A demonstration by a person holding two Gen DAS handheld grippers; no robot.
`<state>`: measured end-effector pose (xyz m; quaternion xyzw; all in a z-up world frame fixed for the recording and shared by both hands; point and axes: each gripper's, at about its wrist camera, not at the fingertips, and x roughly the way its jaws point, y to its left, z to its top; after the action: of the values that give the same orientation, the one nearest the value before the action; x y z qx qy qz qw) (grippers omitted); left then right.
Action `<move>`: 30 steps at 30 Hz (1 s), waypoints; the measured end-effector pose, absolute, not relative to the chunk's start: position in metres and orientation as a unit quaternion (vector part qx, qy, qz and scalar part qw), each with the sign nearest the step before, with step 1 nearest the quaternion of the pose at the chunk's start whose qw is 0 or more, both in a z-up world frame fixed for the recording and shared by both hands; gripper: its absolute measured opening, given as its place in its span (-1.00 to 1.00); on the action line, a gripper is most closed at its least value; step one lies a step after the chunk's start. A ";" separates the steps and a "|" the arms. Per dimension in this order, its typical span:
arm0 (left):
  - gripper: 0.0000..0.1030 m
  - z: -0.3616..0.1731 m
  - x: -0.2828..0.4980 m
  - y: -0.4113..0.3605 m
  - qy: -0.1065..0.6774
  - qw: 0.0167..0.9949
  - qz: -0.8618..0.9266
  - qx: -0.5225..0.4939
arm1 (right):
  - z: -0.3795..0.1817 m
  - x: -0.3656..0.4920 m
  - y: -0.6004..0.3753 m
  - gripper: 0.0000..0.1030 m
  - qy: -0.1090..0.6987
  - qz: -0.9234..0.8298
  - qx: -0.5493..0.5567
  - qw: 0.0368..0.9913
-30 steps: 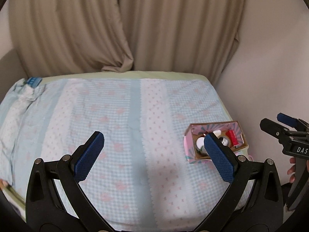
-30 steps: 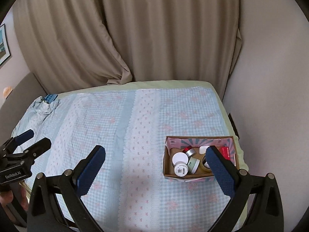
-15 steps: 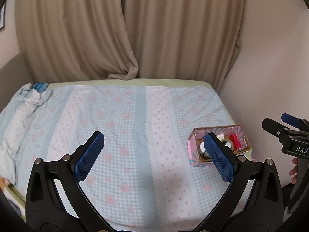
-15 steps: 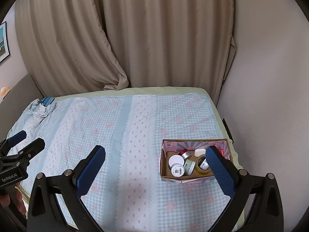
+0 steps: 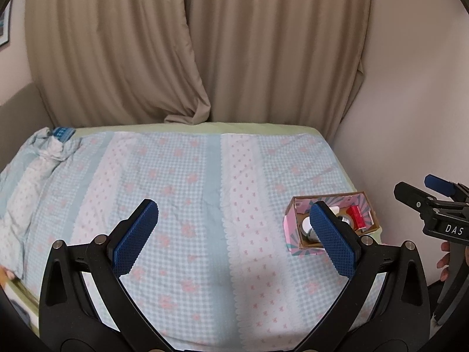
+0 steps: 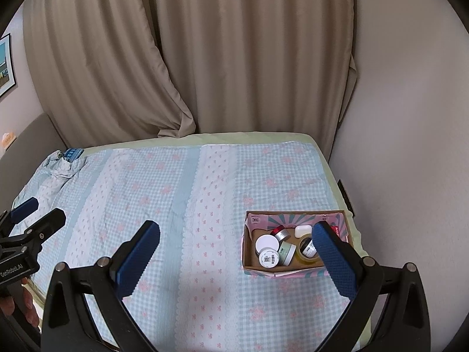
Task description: Organize rigid objects
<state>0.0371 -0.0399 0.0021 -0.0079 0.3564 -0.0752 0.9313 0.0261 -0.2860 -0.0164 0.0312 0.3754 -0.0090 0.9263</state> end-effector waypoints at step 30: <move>1.00 0.005 0.030 -0.053 0.349 0.934 -0.071 -0.008 | -0.016 0.026 -0.289 1.00 0.375 -0.007 0.031 0.927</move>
<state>0.0296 -0.0531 0.0051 -0.0084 0.3488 -0.0707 0.9345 0.0260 -0.2887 -0.0164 0.0313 0.3749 -0.0067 0.9265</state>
